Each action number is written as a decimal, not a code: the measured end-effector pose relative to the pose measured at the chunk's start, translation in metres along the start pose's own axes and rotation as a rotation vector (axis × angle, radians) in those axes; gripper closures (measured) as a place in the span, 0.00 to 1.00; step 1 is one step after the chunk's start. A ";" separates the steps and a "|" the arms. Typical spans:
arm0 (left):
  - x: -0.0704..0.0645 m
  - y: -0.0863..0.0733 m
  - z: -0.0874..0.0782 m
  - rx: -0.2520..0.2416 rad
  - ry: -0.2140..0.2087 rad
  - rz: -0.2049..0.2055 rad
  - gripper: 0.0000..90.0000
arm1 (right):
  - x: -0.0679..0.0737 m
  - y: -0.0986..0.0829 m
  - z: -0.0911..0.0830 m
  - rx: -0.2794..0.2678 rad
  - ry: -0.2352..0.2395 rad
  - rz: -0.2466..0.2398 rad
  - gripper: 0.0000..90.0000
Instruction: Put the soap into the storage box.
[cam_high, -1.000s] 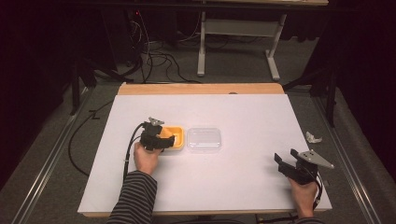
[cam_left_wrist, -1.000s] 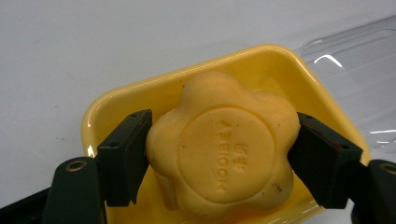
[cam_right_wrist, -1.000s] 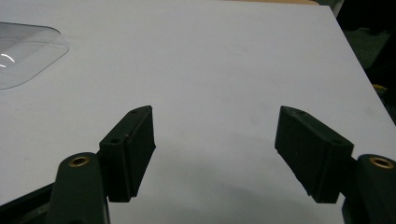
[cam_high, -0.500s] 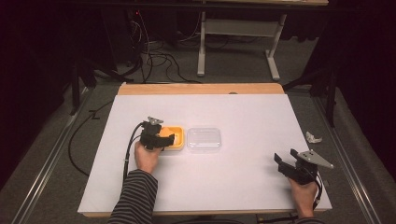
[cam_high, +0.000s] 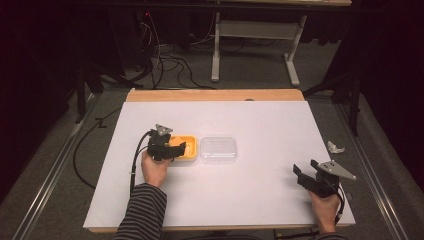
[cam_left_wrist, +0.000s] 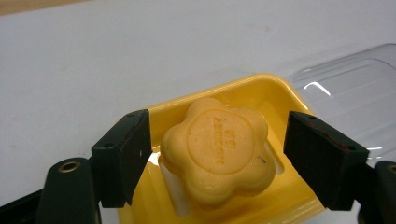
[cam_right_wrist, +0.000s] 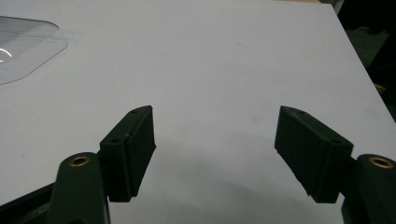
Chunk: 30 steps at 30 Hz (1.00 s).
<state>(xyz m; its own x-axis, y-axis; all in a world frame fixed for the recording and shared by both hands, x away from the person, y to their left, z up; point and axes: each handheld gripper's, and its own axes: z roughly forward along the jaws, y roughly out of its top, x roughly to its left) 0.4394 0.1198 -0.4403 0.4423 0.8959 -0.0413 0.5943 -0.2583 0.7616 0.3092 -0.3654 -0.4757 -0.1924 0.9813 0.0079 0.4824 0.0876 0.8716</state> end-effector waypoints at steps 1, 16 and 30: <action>0.000 0.000 -0.003 -0.007 0.000 0.002 0.26 | 0.000 0.000 0.000 0.000 -0.001 -0.002 0.32; -0.007 0.002 -0.030 -0.075 -0.027 0.026 0.26 | 0.000 0.000 0.001 0.004 -0.003 -0.003 0.32; -0.011 0.001 -0.051 -0.107 -0.048 0.035 0.26 | 0.000 0.000 0.001 0.008 -0.002 0.003 0.32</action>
<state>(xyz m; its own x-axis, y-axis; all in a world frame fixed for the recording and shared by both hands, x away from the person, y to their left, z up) 0.4011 0.1283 -0.4065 0.4944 0.8682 -0.0421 0.5037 -0.2467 0.8279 0.3097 -0.3649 -0.4757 -0.1891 0.9819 0.0095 0.4895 0.0859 0.8678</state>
